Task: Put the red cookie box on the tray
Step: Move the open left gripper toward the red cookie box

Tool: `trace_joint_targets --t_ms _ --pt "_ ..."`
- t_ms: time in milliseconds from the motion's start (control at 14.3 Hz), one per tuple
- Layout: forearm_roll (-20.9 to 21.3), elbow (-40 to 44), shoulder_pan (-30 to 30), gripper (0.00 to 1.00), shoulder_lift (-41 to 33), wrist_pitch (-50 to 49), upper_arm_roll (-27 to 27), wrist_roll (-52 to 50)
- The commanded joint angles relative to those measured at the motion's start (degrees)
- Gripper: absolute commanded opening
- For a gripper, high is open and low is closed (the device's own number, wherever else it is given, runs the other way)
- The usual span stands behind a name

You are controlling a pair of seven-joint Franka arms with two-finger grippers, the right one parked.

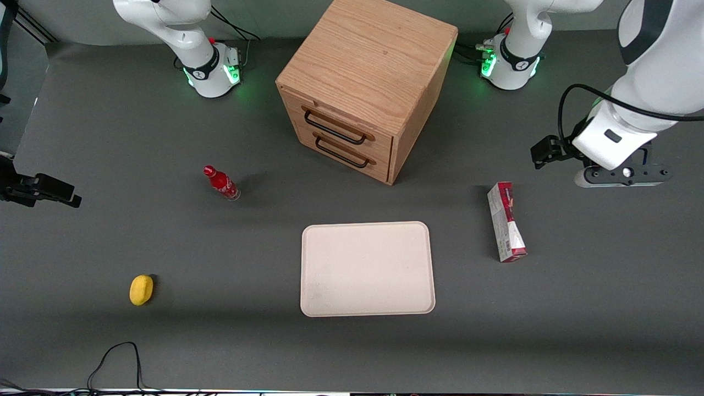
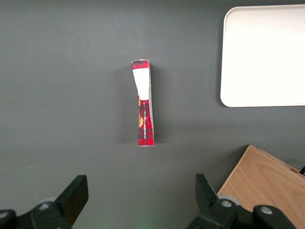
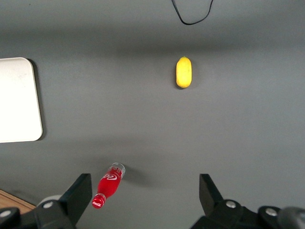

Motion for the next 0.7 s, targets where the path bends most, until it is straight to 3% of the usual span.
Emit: trace_joint_targets --t_ms 0,280,629 --pt "-0.4 -7.6 -0.4 1.0 -4.8 3.5 0.9 -0.6" --pt "-0.2 -14.7 0.2 1.0 -4.0 11.3 1.0 -0.5" --pt "0.6 -23.4 0.2 1.0 2.2 25.3 1.1 -0.4"
